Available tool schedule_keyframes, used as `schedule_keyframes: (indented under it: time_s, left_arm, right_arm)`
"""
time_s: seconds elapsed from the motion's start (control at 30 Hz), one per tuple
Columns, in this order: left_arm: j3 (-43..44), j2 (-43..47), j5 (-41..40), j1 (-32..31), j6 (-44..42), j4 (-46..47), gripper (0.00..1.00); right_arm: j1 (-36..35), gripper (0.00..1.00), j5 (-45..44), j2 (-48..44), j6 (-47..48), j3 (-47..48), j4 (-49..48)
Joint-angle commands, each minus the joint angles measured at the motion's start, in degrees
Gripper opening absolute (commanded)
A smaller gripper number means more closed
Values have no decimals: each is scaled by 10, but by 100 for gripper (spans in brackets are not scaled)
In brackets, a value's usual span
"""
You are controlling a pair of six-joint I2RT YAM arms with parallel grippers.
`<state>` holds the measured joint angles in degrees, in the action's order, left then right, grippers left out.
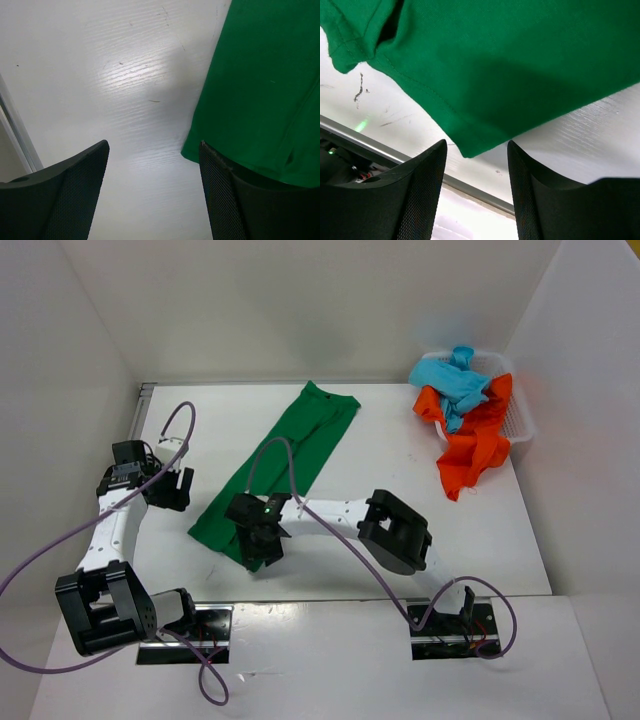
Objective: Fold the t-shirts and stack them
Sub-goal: Rotate the tshirt 90 degrees
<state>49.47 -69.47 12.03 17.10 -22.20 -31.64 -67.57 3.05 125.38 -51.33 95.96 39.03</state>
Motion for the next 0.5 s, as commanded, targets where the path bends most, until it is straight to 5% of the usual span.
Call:
schedule_keyframes:
  time_s: [0.0,0.1,0.4,0.47]
  left_arm:
    - [-3,21,14,-1,10,7,79]
    - [-3,21,14,-1,10,7,79]
    - [-3,26,14,-1,10,7,79]
    - [-3,26,19,-1,10,7,79]
  right_arm:
    - [3,57,4,29,-4,-15,-18]
    - [9,55,9,35,-4,-20,-23]
    - [38,0,41,33,-15,-60,-68]
    - [46,0,53,22,-15,-78,-86]
